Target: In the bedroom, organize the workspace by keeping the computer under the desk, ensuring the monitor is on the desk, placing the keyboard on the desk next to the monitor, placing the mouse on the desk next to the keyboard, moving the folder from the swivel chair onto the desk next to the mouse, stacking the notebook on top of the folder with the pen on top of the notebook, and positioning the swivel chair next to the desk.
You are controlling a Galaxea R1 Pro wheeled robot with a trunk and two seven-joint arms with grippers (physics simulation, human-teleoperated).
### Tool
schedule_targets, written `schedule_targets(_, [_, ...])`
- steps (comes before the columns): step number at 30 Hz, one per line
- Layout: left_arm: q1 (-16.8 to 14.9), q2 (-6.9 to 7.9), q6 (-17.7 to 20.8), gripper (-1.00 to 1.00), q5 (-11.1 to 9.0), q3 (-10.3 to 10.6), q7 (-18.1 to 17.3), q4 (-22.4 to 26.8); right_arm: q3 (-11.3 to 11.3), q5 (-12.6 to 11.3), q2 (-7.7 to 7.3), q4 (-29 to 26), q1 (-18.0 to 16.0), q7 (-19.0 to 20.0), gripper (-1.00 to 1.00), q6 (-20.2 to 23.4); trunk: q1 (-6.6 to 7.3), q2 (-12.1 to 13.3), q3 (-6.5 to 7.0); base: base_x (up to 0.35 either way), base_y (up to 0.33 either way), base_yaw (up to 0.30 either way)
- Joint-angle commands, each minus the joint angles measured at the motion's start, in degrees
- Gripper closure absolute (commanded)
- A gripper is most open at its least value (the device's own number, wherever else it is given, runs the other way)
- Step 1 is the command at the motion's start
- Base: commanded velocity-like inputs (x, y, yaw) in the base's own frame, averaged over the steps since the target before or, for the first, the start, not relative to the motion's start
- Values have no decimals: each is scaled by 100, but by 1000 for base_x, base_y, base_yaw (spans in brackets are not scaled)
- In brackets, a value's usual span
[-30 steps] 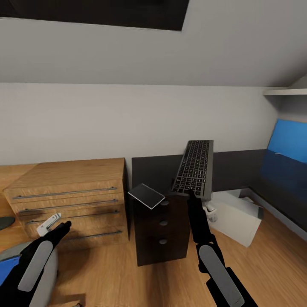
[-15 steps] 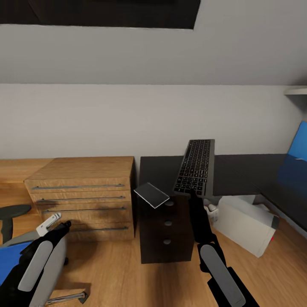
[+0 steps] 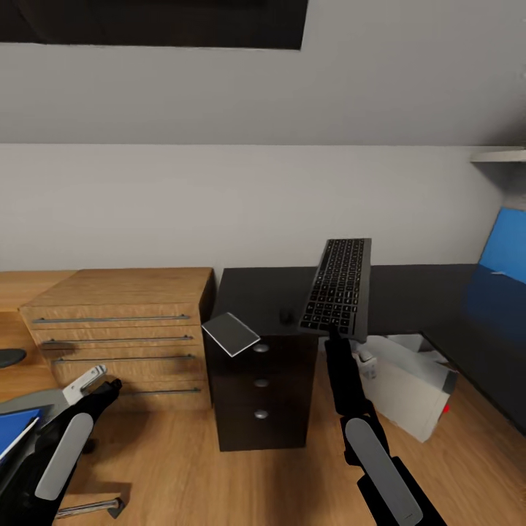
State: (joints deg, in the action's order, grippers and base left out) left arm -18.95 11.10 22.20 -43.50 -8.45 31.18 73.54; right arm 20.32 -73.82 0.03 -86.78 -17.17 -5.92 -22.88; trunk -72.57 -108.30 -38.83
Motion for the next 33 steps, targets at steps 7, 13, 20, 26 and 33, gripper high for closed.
schedule_targets(7, [-3,-2,18,-100,-28,4,38,10,-1,-7,-34,-6,-5,-24,100,-12,1,-3,-6,-65,-271,0])
schedule_targets(13, [-3,-14,22,-100,-20,8,37,11,6,6,-169,-6,-5,-31,100,26,23,37,12,-12,-33,0])
schedule_targets(20, [-3,-19,14,-100,-24,10,44,11,16,-2,-191,-15,-5,-28,100,81,177,318,138,-1,-4,0])
schedule_targets(26, [-3,-27,9,-100,-30,10,46,6,21,-15,-195,-45,-5,-15,100,70,308,558,245,0,0,0])
schedule_targets(33, [29,-46,6,-100,-5,10,29,-423,15,-20,-196,-119,-5,-27,100,72,462,839,371,0,0,0])
